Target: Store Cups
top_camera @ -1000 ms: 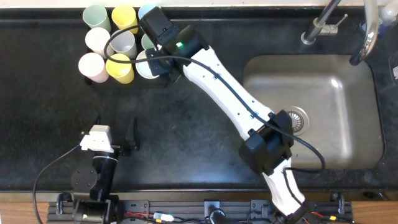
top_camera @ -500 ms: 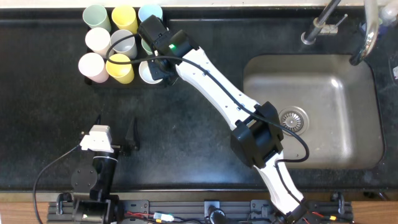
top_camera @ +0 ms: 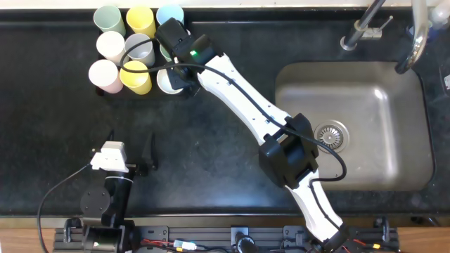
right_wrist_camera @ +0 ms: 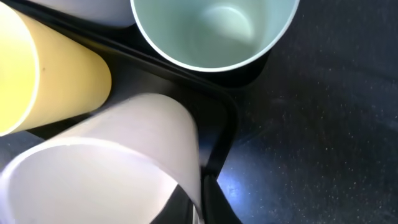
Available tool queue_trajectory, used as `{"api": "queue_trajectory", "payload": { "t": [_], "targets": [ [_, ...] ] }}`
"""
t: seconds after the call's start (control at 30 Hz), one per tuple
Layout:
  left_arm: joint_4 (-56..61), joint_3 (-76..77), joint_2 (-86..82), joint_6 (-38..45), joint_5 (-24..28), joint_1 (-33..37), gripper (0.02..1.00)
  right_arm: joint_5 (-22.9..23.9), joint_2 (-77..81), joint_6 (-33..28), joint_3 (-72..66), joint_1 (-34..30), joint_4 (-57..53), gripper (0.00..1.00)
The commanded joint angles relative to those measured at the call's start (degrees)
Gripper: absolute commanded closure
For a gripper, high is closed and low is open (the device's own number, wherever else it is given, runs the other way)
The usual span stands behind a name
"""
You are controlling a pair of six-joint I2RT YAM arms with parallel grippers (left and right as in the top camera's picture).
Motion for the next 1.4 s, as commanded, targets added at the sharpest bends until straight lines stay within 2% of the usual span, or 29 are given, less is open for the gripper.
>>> {"api": "queue_trajectory", "payload": {
  "t": [0.03,0.17,0.23,0.43,0.5,0.67,0.7,0.83,0.93,1.0,1.4],
  "targets": [
    [-0.13,-0.04,-0.66,0.66,0.74,0.52,0.018,0.26,0.26,0.52,1.05,0.07,0.35,0.882],
    [-0.13,-0.04,-0.66,0.66,0.72,0.52,0.018,0.26,0.26,0.50,1.05,0.04,0.37,0.844],
    [-0.13,-0.04,-0.66,0.66,0.72,0.52,0.018,0.22,0.24,0.50,1.07,0.04,0.39,0.787],
    [-0.13,-0.04,-0.66,0.66,0.74,0.52,0.018,0.28,-7.02,-1.01,1.07,-1.36,0.35,0.393],
    [-0.13,-0.04,-0.66,0.66,0.72,0.52,0.018,0.35,-13.44,-4.31,1.07,-3.80,0.04,0.308],
    [-0.13,-0.04,-0.66,0.66,0.72,0.52,0.018,0.26,-23.50,-8.92,-0.09,-11.32,-3.63,0.205],
    [-0.13,-0.04,-0.66,0.66,0.72,0.52,0.018,0.24,-29.22,-9.68,-4.55,-16.83,-4.63,0.148],
    [-0.13,-0.04,-0.66,0.66,0.74,0.52,0.018,0.20,-42.40,-14.16,-19.96,-24.90,-2.05,0.034],
    [-0.13,-0.04,-0.66,0.66,0.72,0.52,0.018,-0.70,-59.08,-15.87,-38.69,-30.75,4.11,0.003],
    [-0.13,-0.04,-0.66,0.66,0.74,0.52,0.018,-0.76,-66.71,-15.87,-46.75,-32.17,7.41,0.003],
    [-0.13,-0.04,-0.66,0.66,0.74,0.52,0.018,-0.46,-115.78,-15.85,-99.78,-30.84,38.38,0.003]
  ]
}}
